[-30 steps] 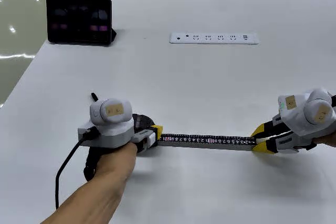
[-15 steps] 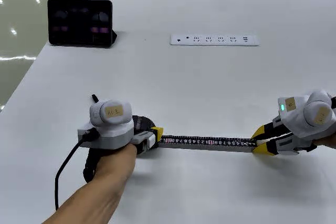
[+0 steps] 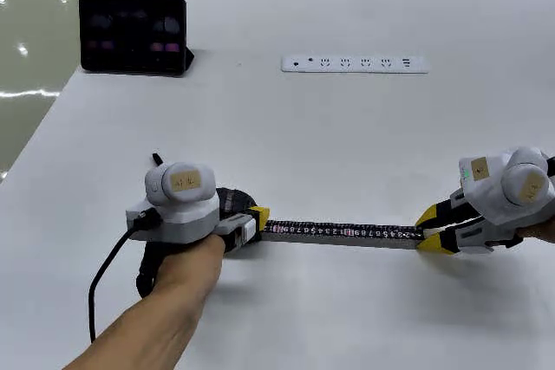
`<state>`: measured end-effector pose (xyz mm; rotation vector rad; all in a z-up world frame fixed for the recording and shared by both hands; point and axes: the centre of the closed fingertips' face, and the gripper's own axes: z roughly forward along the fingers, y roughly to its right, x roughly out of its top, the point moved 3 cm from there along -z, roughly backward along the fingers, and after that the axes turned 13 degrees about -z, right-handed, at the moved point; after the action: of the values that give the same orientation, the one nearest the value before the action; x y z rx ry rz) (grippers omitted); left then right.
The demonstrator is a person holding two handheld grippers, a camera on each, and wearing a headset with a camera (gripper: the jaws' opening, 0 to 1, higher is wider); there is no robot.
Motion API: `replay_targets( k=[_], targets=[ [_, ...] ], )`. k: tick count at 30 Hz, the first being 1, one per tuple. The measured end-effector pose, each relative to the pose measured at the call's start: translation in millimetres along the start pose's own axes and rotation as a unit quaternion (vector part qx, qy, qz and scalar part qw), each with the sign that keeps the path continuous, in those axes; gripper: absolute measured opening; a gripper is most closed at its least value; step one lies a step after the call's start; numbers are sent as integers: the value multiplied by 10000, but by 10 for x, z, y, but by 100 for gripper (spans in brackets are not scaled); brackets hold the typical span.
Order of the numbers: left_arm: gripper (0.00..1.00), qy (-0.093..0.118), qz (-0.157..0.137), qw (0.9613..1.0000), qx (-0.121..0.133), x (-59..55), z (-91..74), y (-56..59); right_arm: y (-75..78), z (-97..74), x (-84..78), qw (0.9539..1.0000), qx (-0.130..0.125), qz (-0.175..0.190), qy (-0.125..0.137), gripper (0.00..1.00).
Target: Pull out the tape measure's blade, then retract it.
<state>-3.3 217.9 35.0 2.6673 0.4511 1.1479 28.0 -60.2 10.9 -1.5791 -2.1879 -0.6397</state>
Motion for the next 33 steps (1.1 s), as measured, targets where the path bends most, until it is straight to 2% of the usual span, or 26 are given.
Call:
replay_targets(
  k=[33],
  targets=[
    [58,-59,-30,10000,-46,1,-4,-11,24,127,236,9999,6,-70,118,10]
  ],
)
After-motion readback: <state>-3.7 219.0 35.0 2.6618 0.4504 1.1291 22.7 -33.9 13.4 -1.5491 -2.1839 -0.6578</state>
